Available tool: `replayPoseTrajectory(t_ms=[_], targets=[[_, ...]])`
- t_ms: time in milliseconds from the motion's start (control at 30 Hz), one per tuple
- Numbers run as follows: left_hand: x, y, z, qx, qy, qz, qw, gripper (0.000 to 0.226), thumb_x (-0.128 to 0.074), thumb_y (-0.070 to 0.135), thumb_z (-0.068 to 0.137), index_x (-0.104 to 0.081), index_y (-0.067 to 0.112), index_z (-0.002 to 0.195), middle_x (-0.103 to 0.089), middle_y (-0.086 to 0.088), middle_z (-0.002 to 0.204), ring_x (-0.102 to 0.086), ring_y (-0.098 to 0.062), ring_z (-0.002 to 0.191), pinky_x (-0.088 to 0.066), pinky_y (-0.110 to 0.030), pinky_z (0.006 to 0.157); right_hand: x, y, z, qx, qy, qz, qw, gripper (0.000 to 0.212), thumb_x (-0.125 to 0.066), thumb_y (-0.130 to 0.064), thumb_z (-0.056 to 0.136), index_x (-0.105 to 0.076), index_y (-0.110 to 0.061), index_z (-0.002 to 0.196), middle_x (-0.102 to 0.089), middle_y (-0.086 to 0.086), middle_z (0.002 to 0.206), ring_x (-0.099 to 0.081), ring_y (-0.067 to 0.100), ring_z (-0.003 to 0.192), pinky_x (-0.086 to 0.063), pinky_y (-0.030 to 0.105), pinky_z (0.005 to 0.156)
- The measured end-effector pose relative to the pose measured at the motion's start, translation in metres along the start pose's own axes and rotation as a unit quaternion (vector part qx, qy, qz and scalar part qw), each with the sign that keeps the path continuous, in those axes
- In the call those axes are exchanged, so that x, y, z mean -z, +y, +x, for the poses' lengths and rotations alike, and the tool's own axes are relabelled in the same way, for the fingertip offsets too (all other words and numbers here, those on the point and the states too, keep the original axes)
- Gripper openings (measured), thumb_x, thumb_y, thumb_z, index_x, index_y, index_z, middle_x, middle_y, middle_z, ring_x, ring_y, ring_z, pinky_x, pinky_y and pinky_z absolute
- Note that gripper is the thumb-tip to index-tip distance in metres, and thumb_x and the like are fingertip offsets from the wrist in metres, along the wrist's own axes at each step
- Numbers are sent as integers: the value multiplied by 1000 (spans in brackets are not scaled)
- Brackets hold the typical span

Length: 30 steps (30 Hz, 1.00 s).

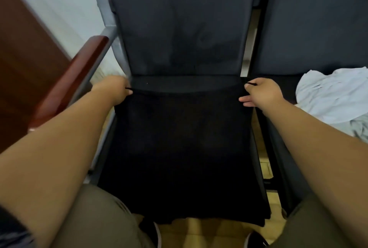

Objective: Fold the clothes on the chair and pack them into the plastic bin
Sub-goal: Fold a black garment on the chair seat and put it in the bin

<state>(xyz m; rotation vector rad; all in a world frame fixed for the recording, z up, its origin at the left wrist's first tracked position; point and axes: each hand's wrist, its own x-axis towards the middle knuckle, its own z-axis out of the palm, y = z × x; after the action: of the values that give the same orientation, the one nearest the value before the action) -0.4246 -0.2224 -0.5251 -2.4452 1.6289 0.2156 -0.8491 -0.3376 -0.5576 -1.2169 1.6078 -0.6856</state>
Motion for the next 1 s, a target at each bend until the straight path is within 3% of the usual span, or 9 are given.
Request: replayPoseTrajectory(t_ms=[133,200,300,367,433,500,633,733,1000], targets=[[-12,-13,11,-29,20,-15,999,20,-67,16,101,-70,14,120,-69,-18,124,-62,-40,116,-51,-45,98,-6,10,8,-16,-12,-25,999,30,-55,-19,109,-60,-16,138,-67,0,109,-80,18,83,-67,43,83],[-16,-20,11,-17,22,-5,1000,29,-65,15,98,-66,15,128,-66,-18,127,-61,-42,117,-53,-50,100,-8,13,8,3,3,-67,998,29,-54,-20,108,-61,-19,136,-66,0,122,-79,16,85,-67,42,82],[-15,-17,1,17,14,58,998,46,-67,27,97,-55,11,139,-56,-20,135,-55,-45,124,-52,-55,100,-13,9,2,74,35,-193,978,38,-56,-21,102,-59,-17,139,-60,8,137,-71,24,102,-61,40,85],[-11,-6,-9,13,3,71,997,53,-67,32,98,-52,7,142,-53,-22,139,-54,-45,127,-51,-54,102,-20,4,-7,113,36,-268,956,40,-56,-21,101,-59,-13,140,-50,12,143,-61,29,102,-49,35,84],[-9,7,-21,-10,-18,59,998,55,-66,35,100,-51,7,145,-54,-22,141,-55,-43,128,-50,-50,105,-32,0,-19,139,15,-301,943,39,-58,-24,101,-60,-13,138,-45,12,143,-59,30,101,-49,35,86],[-11,18,-35,-31,-53,36,997,63,-64,45,101,-47,9,151,-51,-22,146,-54,-41,131,-48,-47,109,-44,-3,-33,157,-40,-346,924,45,-62,-31,99,-59,-18,142,-45,11,145,-59,34,118,-51,38,98],[-26,34,-63,-37,-186,2,982,96,-50,75,97,-14,23,169,-13,-10,175,-25,-36,158,-28,-50,125,-63,-5,-57,127,-173,-501,838,72,-61,-55,100,-33,-35,163,-25,6,169,-29,40,152,-39,52,118],[-41,38,-67,-11,-253,-6,967,102,-39,84,94,4,31,169,12,-4,177,-4,-35,163,-13,-54,130,-68,1,-63,97,-220,-551,799,84,-53,-69,99,-15,-40,168,-7,3,177,-11,43,160,-25,58,126],[-57,40,-48,8,-223,-20,975,99,-34,85,94,14,37,166,25,-1,174,14,-35,161,-7,-59,130,-68,15,-41,80,-227,-531,813,83,-48,-75,98,-8,-48,167,11,-7,177,9,41,161,-10,63,129]])
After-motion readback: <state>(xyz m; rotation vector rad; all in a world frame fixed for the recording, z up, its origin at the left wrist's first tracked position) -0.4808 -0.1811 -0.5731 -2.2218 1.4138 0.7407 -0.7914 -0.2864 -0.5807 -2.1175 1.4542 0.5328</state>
